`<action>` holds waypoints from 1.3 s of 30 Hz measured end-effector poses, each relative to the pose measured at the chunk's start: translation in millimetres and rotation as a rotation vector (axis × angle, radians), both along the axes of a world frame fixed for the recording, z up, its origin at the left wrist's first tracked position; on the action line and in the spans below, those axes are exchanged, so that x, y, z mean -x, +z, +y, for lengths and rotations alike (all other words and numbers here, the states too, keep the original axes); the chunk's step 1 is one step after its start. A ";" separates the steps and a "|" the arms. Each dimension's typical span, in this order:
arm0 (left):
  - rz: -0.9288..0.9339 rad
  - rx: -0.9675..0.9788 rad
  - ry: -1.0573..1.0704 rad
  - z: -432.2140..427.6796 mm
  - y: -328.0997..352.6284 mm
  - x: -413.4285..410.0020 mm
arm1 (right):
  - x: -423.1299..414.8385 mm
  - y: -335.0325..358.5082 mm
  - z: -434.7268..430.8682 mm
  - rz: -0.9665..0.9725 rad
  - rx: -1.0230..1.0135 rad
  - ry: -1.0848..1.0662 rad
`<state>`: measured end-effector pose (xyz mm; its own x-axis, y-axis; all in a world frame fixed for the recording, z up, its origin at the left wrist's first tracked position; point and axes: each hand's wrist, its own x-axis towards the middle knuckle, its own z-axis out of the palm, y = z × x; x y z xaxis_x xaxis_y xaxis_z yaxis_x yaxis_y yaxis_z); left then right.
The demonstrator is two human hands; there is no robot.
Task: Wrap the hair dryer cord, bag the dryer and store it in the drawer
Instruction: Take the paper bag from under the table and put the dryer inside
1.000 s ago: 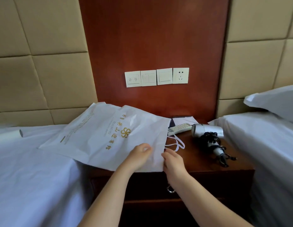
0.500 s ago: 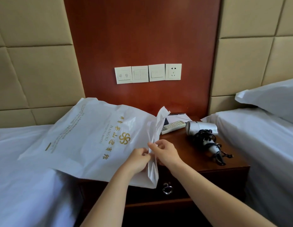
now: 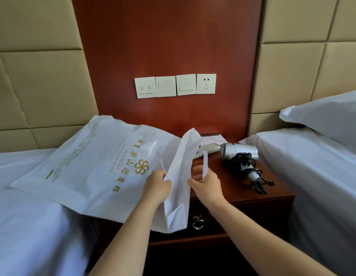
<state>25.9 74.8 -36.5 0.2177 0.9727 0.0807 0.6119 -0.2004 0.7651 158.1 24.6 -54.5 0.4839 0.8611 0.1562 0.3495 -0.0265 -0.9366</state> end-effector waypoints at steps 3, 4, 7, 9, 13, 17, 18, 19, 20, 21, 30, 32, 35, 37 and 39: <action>-0.027 -0.059 0.006 -1.9 10.1 4.0 | -15.9 2.1 -4.7 -0.057 0.015 -0.118; -0.038 -0.076 0.005 -2.3 12.6 6.8 | -22.1 1.9 -6.4 -0.135 0.030 -0.134; -0.027 -0.097 0.013 -7.2 15.7 17.2 | -32.1 -2.1 -8.1 -0.677 0.028 -0.146; 0.002 -0.122 0.038 -11.9 17.5 22.9 | -28.1 -0.4 -6.0 -0.852 -0.087 -0.018; 0.016 -0.176 0.092 -20.5 28.2 31.4 | -0.8 4.2 -0.3 -0.911 -0.022 0.406; 0.004 -0.160 0.039 -26.7 33.5 35.8 | 23.4 -4.4 15.2 -0.831 0.164 0.600; 0.013 -0.143 0.018 -27.1 33.0 36.9 | 27.7 -7.5 18.4 -0.857 0.187 0.593; 0.064 -0.128 0.013 -23.8 29.4 38.5 | 30.5 -10.5 21.9 -0.896 0.204 0.567; 0.112 -0.138 0.018 -23.4 27.5 39.4 | 32.9 -10.8 22.9 -0.928 0.229 0.539; 0.163 -0.156 0.028 -21.4 24.7 40.5 | 34.3 -10.6 24.4 -0.933 0.236 0.522; 0.256 -0.279 0.278 -35.3 59.3 76.4 | 27.9 -8.4 17.6 -0.916 0.257 0.607; 0.205 -0.307 0.297 -41.6 63.0 83.1 | 26.9 -6.8 12.7 -0.925 0.242 0.613; 0.175 -0.328 0.262 -48.2 70.3 86.3 | 28.3 -0.1 11.1 -0.929 0.266 0.620; 0.194 -0.329 0.258 -52.7 81.0 86.1 | 30.5 3.6 10.7 -0.925 0.299 0.619; 0.255 -0.383 0.285 -56.3 97.7 87.2 | 30.0 6.3 11.8 -0.878 0.322 0.613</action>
<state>-61.3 18.5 61.2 0.0085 0.9075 0.4201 0.8395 -0.2347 0.4901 128.1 36.4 -48.2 -0.2049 0.9780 -0.0383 0.9233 0.1802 -0.3392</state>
